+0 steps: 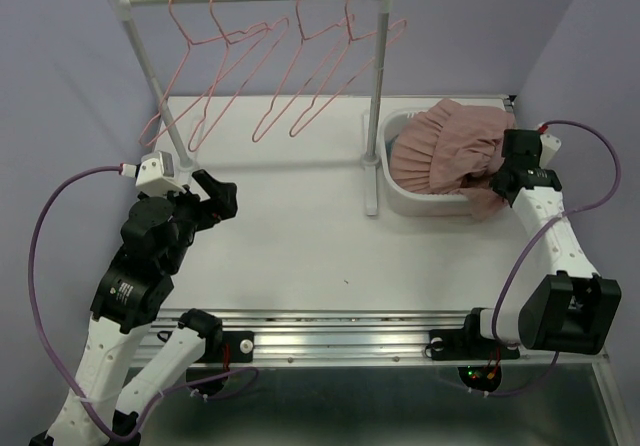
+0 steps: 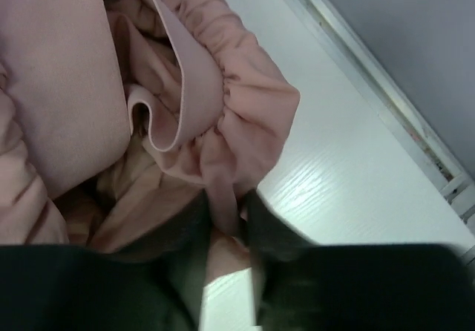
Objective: Remove the skirt from the hanger
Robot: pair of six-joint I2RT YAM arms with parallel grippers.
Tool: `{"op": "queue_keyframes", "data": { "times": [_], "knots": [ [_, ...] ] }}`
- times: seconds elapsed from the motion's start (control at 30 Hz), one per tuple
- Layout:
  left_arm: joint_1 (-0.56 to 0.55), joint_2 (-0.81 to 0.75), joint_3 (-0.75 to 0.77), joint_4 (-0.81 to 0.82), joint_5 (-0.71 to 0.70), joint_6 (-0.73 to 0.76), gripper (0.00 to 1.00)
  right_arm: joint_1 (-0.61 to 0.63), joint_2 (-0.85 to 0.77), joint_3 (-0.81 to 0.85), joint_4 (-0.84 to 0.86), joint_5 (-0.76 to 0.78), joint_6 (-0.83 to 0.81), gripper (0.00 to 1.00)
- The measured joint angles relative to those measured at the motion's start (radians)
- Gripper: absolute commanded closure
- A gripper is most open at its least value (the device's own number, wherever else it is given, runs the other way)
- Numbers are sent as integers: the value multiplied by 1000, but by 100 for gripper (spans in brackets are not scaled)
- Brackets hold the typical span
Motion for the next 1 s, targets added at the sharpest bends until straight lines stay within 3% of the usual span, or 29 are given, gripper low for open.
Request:
{"op": "queue_keyframes", "data": {
  "times": [0.03,0.33,0.43,0.63,0.77,1.0],
  "knots": [
    [0,0,0,1,-2,1,1,-2,-1,8,4,2,-7,99],
    [0,0,0,2,-10,2,1,-8,-1,61,-5,-56,-19,99],
    [0,-2,-4,7,-13,2,1,-8,4,151,1,-139,-33,99],
    [0,-2,-20,9,-21,0,1,-8,104,294,167,-417,-39,99],
    [0,-1,-22,9,-26,-4,1,-8,198,254,313,-528,-27,99],
    [0,9,-24,9,-29,-18,1,-7,332,63,529,-588,26,99]
  ]
}}
